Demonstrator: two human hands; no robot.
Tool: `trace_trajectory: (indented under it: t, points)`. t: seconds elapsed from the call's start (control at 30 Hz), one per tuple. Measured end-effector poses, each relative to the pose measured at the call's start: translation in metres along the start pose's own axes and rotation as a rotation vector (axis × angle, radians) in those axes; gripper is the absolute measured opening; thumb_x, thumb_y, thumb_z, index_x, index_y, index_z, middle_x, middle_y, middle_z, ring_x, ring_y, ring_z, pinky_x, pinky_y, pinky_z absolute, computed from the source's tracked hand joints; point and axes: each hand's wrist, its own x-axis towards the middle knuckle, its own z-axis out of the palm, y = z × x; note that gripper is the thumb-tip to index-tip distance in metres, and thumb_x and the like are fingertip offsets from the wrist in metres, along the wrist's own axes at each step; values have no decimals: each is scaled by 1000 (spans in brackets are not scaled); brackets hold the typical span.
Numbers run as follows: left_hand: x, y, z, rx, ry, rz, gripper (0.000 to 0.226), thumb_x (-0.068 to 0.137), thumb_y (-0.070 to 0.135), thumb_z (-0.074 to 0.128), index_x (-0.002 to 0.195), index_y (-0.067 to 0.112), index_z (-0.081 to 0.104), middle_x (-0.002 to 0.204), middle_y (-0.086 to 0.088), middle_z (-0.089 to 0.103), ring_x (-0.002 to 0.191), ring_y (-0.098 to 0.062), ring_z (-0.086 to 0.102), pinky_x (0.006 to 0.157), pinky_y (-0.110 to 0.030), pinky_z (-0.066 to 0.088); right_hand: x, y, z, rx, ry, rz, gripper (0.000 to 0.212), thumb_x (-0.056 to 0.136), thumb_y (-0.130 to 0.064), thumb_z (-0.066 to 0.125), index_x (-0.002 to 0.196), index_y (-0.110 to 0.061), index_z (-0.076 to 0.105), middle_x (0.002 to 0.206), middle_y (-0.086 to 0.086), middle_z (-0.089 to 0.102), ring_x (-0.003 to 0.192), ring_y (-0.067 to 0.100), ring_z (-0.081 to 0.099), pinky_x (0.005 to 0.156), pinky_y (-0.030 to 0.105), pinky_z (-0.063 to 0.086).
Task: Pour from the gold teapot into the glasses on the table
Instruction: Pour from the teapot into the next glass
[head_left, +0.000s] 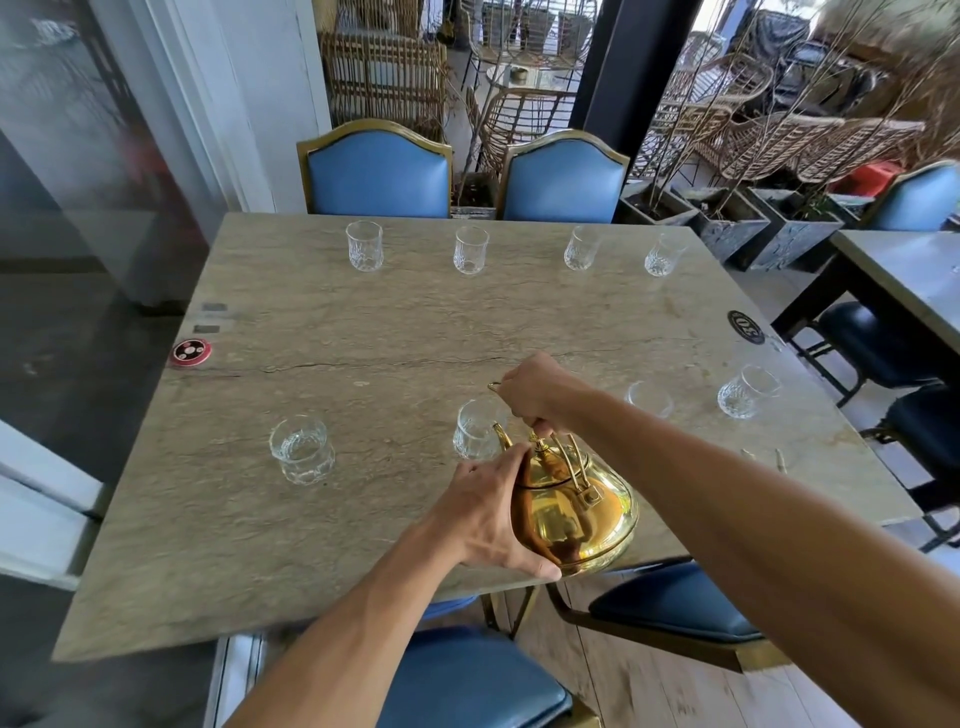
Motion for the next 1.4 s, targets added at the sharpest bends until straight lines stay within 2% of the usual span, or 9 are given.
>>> trace_trajectory:
  t: [0.13,0.27,0.67,0.8,0.93,1.1,1.4]
  points:
    - [1,0,2,7,-11,-12,138,54,68,91,158,25,12,147,0,46,132,-23,44,120,-39,25,1,1,0,22,-1,7,19,92,1,41,77,-4,52,56,8,43,36,17,37,32,16,28]
    - [4,-6,8,-7,-9,-33,142,45,81,84,156,31,10,145,2,47,132,-27,44,119,-49,32,2,0,1,34,0,23,18,93,0,42,79,-3,53,57,7,43,38,16,37,32,17,29]
    - [4,-1,7,-19,9,-4,139,53,71,90,158,27,11,148,0,47,133,-24,42,121,-40,24,0,-3,-1,36,-7,30,25,91,5,39,70,-6,46,55,5,40,40,15,34,33,15,27]
    - [5,-4,9,-31,13,0,140,48,79,86,156,30,11,146,3,49,134,-24,45,122,-43,25,1,-4,-1,23,-10,27,23,91,5,39,72,-5,48,55,6,42,39,15,35,33,16,28]
    - [5,-5,9,-44,25,19,138,49,77,87,156,28,14,145,4,50,130,-22,48,122,-43,24,0,-5,-1,26,-20,19,25,88,8,37,70,-5,47,53,5,40,39,15,33,33,14,26]
    - [5,-9,15,-61,23,-9,141,42,87,80,155,33,14,143,7,50,130,-25,47,119,-49,31,-1,-6,0,23,-26,26,25,89,9,38,70,-5,47,54,5,40,40,14,32,32,13,25]
    - [4,-5,11,-60,24,-15,140,43,83,83,155,32,15,141,8,50,127,-24,49,119,-47,30,0,-7,-1,8,-34,33,27,90,8,38,69,-5,47,54,5,38,40,14,32,33,12,25]
